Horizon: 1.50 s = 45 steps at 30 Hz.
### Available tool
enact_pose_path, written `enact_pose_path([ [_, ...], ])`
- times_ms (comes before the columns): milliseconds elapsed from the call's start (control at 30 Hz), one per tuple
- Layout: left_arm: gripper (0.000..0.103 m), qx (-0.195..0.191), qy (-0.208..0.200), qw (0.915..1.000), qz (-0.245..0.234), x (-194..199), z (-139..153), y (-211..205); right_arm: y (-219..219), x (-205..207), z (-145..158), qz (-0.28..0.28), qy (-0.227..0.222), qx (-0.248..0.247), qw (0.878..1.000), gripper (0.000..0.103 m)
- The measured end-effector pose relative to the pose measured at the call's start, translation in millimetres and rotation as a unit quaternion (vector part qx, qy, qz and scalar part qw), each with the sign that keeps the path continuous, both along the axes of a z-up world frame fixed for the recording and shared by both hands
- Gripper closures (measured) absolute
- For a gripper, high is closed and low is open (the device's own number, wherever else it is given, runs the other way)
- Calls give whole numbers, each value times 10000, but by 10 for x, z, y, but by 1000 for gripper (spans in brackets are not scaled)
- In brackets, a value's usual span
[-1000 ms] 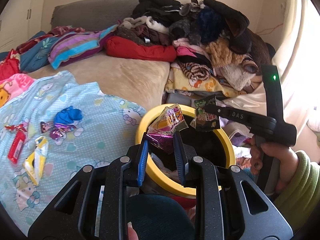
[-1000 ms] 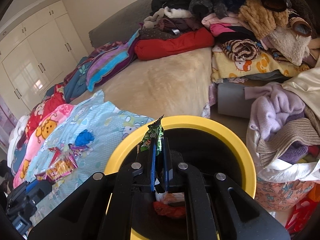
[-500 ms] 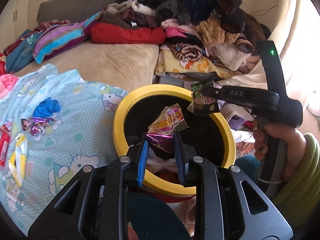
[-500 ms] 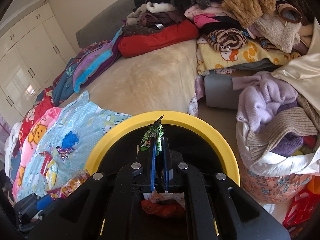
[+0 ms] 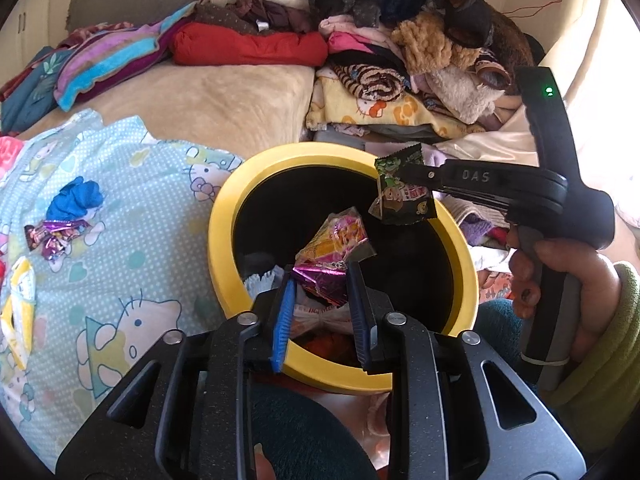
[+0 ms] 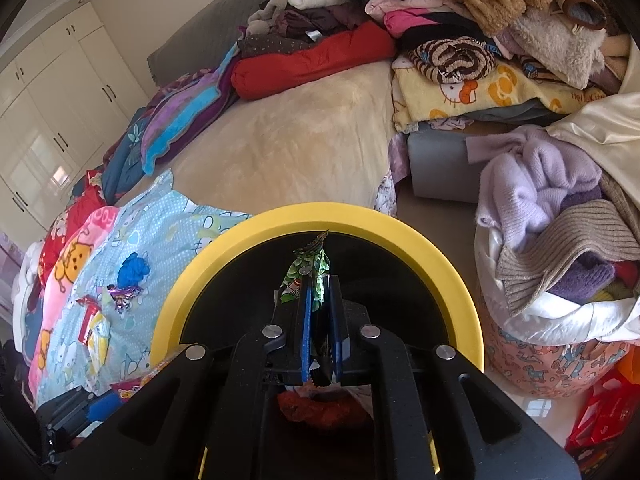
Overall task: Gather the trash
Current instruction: 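Open both grippers to drop the wrapper and packet into the bin, then move both tools back over the wrappers on the sheet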
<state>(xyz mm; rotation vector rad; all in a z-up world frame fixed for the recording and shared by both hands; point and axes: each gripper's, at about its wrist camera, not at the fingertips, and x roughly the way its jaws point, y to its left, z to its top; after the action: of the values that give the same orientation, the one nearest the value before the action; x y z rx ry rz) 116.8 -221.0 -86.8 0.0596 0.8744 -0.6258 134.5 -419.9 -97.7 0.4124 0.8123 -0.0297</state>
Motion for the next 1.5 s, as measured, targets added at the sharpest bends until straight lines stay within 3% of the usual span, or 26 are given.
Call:
enact_pose_path([
  [67, 73, -4, 89, 9999, 50, 29, -19, 11, 0, 14, -14, 29, 23, 34, 10000, 83],
  [133, 44, -29, 69, 9999, 134, 32, 0, 27, 16, 21, -22, 77, 31, 35, 10000, 69],
  [200, 33, -87, 39, 9998, 189, 22, 15, 66, 38, 25, -18, 89, 35, 11, 10000, 64],
  [233, 23, -117, 17, 9996, 241, 16, 27, 88, 51, 23, -12, 95, 30, 13, 9999, 60],
  [300, 15, -224, -17, 9992, 337, 6, 55, 143, 67, 17, 2, 96, 5, 10, 10000, 56],
  [633, 11, -355, -190, 9968, 692, -27, 166, 372, 222, -16, 139, 234, -153, -101, 9996, 47],
  [1500, 11, -508, -686, 9841, 1556, -46, 470, 1036, 786, -159, 526, 944, -725, -332, 9923, 42],
])
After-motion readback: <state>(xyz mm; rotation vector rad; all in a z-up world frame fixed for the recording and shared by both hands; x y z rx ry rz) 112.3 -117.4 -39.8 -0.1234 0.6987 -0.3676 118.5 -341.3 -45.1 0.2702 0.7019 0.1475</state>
